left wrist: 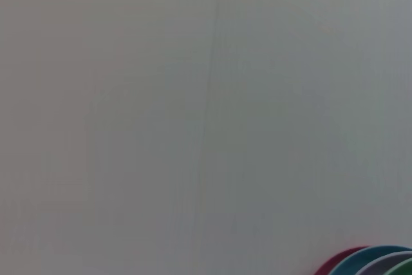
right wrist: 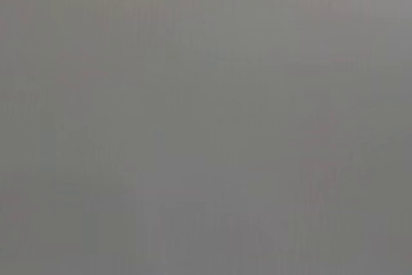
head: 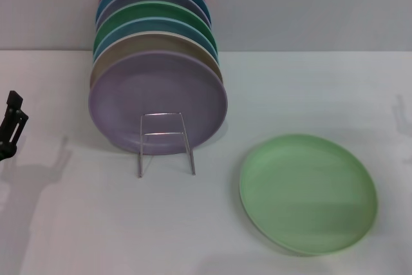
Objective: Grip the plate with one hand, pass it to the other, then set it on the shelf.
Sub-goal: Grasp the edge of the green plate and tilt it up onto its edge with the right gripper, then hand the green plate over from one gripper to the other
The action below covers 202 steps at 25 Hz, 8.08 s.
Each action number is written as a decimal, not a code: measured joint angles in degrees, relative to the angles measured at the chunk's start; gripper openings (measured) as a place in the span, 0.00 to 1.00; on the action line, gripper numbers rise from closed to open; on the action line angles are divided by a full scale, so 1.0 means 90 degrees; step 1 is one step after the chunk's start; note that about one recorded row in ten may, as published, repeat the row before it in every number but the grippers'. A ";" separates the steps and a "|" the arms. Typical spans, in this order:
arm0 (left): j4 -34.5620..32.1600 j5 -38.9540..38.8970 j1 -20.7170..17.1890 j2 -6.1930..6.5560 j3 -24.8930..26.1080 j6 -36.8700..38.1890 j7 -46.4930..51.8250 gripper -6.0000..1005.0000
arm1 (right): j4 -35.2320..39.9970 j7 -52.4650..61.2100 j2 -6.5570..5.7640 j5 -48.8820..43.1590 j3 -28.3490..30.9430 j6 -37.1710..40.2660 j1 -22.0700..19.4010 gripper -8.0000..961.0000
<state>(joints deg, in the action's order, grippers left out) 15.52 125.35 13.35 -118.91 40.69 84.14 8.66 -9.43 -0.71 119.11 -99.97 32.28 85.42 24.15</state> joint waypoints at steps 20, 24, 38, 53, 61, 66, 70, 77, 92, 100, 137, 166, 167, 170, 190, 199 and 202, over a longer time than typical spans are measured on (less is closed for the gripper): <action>0.0014 0.0048 -0.0018 0.0000 -0.0003 0.0085 0.0015 0.84 | -0.0292 -0.2708 0.0031 -0.0022 -0.0074 0.0568 -0.0066 0.65; 0.0015 0.0058 -0.0018 0.0000 -0.0009 0.0095 0.0015 0.85 | -0.0633 -0.2714 0.0011 -0.0051 -0.0149 0.0385 -0.0054 0.65; 0.0024 0.0057 -0.0008 0.0001 -0.0010 0.0112 0.0015 0.85 | -0.4362 -0.4417 -0.0543 -0.0102 0.1284 -0.3266 -0.0565 0.65; 0.0023 0.0055 0.0097 -0.0002 -0.0014 0.0065 0.0015 0.85 | -0.7036 -0.6600 -0.0029 -0.0481 0.6476 -1.0930 -0.1879 0.65; 0.0081 0.0059 0.0160 -0.0020 -0.0075 0.0060 0.0014 0.85 | -0.7305 -0.5031 -0.0028 -0.2943 0.7686 -1.3329 -0.1222 0.65; 0.0125 0.0056 0.0188 -0.0020 -0.0078 0.0053 0.0014 0.85 | -0.7764 -0.4420 -0.0043 -0.3940 0.8214 -1.5037 -0.0821 0.65; 0.0168 0.0030 0.0190 -0.0020 -0.0079 0.0046 0.0014 0.85 | -0.7934 -0.4039 -0.0039 -0.4522 0.8415 -1.5886 -0.0562 0.65; 0.0222 0.0009 0.0208 -0.0019 -0.0079 0.0038 0.0015 0.85 | -0.8054 -0.3407 -0.0052 -0.5545 0.8879 -1.7762 0.0141 0.65; 0.0250 0.0014 0.0221 -0.0009 -0.0079 0.0049 0.0014 0.85 | -0.7523 -0.2454 -0.0075 -0.6116 0.8990 -1.9007 0.0707 0.65; 0.0248 0.0053 0.0235 -0.0004 -0.0088 0.0056 0.0015 0.85 | -0.7190 -0.2337 -0.0039 -0.6164 0.8986 -1.8957 0.0667 0.65; 0.0248 0.0057 0.0203 0.0020 -0.0088 0.0153 0.0025 0.85 | -0.6564 -0.2333 -0.0037 -0.6342 0.8957 -1.8667 0.0768 0.28; 0.0242 0.0057 0.0198 0.0029 -0.0040 0.0216 0.0024 0.85 | -0.7766 -0.2587 -0.0016 -0.6285 0.8676 -1.8211 0.0398 0.05; 0.0242 0.0057 0.0198 0.0029 -0.0040 0.0216 0.0024 0.85 | -0.7766 -0.2587 -0.0016 -0.6285 0.8676 -1.8211 0.0398 0.04; 0.0242 0.0057 0.0203 0.0029 -0.0039 0.0219 0.0024 0.85 | -0.8216 -0.2588 -0.0015 -0.6283 0.8514 -1.8094 0.0233 0.04; 0.0196 0.0017 0.0229 0.0029 -0.0039 0.0261 0.0024 0.85 | -0.9740 -0.2539 0.0003 -0.7175 0.7007 -1.5887 -0.0901 0.03; 0.0189 0.0010 0.0254 0.0039 -0.0030 0.0260 0.0024 0.84 | -0.9721 -0.2519 0.0024 -0.7467 0.6616 -1.4441 -0.1304 0.03; 0.0189 0.0007 0.0267 0.0039 -0.0030 0.0255 0.0024 0.84 | -0.9585 -0.2550 0.0035 -0.7470 0.6485 -1.3653 -0.1517 0.03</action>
<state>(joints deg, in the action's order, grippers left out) 17.22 125.41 15.75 -118.56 40.43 86.43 8.87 -95.69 -23.66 119.43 -167.21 90.64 -37.46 10.49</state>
